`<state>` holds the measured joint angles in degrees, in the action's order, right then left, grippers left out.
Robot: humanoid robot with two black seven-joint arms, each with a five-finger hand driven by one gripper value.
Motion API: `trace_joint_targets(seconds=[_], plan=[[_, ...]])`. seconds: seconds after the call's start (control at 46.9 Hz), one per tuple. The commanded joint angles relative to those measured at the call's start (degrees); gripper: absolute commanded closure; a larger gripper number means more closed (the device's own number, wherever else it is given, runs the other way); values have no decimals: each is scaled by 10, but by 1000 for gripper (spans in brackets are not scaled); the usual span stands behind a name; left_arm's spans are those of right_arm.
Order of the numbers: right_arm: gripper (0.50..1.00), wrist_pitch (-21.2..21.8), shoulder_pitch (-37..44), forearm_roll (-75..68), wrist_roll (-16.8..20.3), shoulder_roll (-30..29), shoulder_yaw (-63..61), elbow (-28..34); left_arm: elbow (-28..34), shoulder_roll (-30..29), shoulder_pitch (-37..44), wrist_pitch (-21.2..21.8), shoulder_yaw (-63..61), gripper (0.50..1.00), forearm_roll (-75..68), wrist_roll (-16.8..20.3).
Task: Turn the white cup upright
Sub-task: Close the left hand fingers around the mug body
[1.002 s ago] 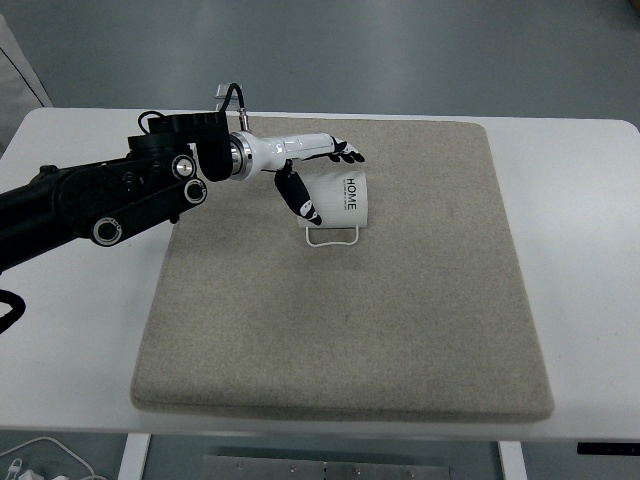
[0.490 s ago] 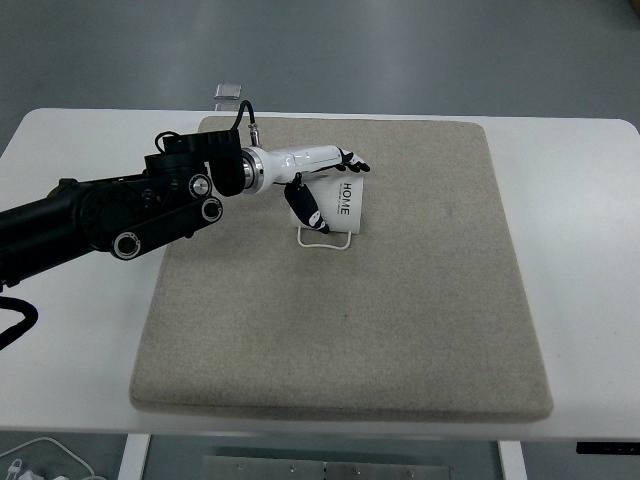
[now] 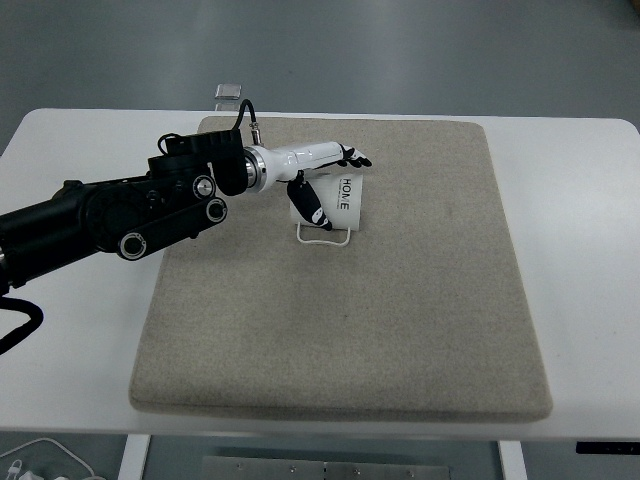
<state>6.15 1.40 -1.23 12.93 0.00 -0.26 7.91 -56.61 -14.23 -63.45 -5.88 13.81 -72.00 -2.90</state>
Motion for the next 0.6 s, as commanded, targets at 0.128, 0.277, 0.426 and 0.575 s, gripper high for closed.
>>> trace_joint_targets(seconds=[0.128, 0.277, 0.426, 0.575], plan=[[570, 0, 0, 0, 0, 0, 0, 0, 0, 0, 3, 0, -1, 534, -1, 0], [570, 0, 0, 0, 0, 0, 0, 0, 1, 0, 3, 0, -1, 581, -1, 0], [570, 0, 0, 0, 0, 0, 0, 0, 1, -1, 4, -1, -2, 705, -1, 1], [570, 0, 0, 0, 0, 0, 0, 0, 2, 0, 3, -1, -19, 825, -10, 0]])
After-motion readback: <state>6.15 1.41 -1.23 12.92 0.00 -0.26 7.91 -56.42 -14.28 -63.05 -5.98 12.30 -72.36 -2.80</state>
